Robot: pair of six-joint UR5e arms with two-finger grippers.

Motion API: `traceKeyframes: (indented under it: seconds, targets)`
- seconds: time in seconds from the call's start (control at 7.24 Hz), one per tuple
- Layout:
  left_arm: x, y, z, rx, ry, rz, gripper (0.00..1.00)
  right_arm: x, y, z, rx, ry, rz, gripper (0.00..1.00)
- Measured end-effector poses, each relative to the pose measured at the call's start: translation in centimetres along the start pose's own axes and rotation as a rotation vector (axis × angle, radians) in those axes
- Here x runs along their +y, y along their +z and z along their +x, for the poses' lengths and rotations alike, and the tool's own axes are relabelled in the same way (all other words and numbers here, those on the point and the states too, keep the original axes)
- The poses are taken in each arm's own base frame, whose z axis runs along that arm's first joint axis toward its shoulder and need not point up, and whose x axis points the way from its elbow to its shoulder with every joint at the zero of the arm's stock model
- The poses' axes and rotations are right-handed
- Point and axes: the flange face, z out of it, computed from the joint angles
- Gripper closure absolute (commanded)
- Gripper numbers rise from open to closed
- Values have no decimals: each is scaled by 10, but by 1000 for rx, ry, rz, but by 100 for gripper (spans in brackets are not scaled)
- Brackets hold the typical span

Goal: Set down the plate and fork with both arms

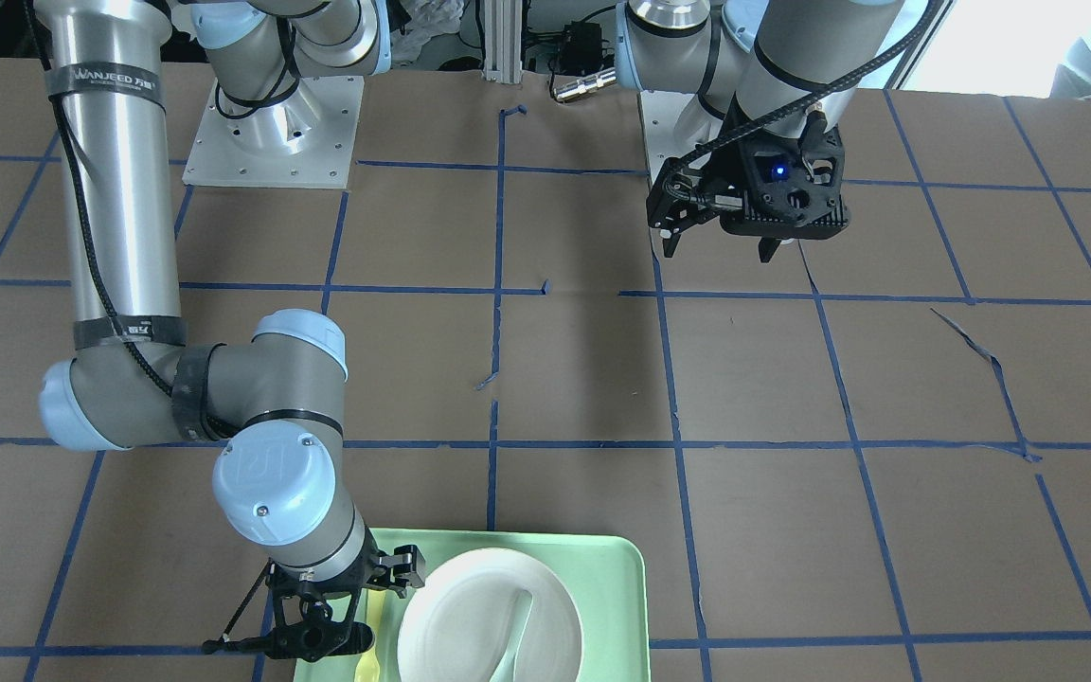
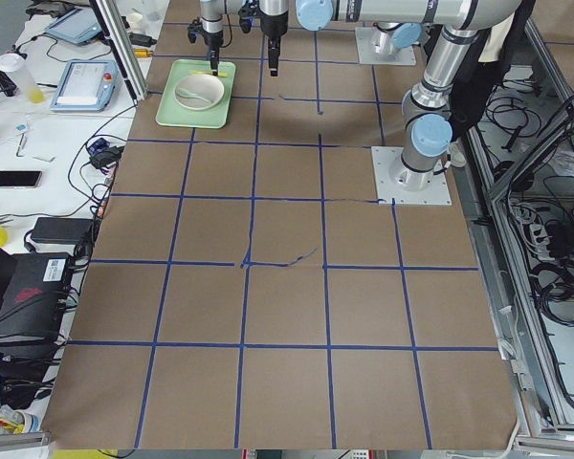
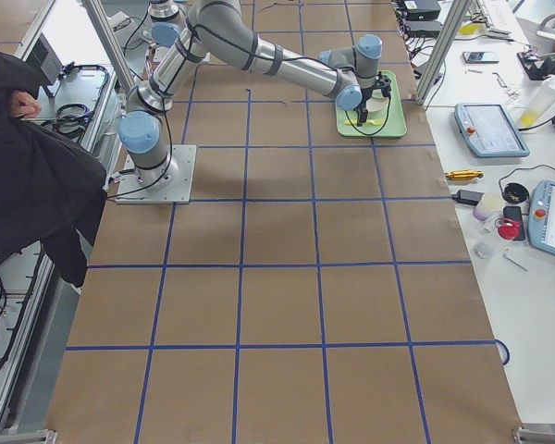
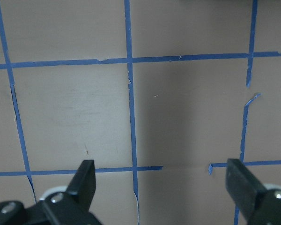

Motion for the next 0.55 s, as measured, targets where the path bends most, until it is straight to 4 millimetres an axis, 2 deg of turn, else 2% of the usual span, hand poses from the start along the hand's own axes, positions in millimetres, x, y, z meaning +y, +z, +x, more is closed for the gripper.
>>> traceKeyframes:
  seconds: [0.28, 0.41, 0.55]
  targets:
    - [0, -1, 0, -1, 3, 1, 0, 22, -51, 14, 16, -15, 21, 0]
    - [0, -1, 0, -2, 5, 1, 0, 38, -89, 25, 38, -9, 26, 0]
    - [1, -1, 0, -3, 5, 1, 0, 59, -135, 34, 65, -2, 8, 0]
